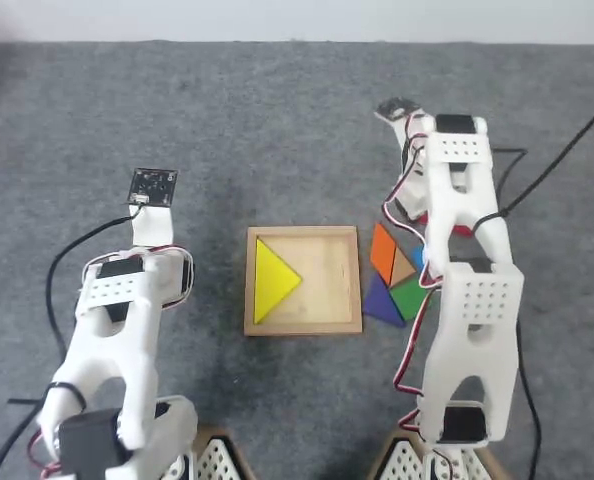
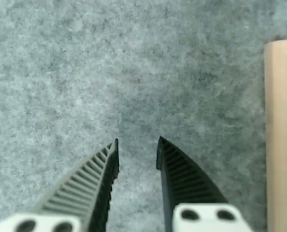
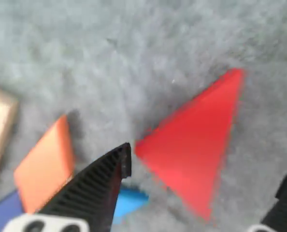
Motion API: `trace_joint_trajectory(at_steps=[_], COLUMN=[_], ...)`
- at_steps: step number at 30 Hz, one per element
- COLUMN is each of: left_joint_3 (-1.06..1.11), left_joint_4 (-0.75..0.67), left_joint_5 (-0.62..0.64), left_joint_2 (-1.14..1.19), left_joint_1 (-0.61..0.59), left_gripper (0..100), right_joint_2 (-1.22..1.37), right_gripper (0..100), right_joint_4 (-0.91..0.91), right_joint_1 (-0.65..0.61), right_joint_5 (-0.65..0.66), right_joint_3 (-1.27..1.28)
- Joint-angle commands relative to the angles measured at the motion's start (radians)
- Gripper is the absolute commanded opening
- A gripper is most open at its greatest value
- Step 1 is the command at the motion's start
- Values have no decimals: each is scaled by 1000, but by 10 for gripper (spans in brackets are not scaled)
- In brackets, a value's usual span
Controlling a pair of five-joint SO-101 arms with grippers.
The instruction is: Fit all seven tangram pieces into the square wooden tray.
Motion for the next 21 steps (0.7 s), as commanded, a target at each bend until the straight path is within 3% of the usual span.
trace_joint_trajectory(at_steps=[1,12,21], left_joint_3=[-4,-4,-4], left_joint_4=[-18,-18,-18], left_joint_5=[-5,-5,-5], left_joint_2=[-6,-6,-6], left_joint_1=[6,6,6], left_gripper=[123,123,123], right_joint_2=[42,64,65], right_gripper=[412,406,404], right_joint_4=[-65,-105,-39], right_joint_1=[-5,-4,-4], right_joint_5=[-18,94,6], right_joint_3=[-23,-25,-20])
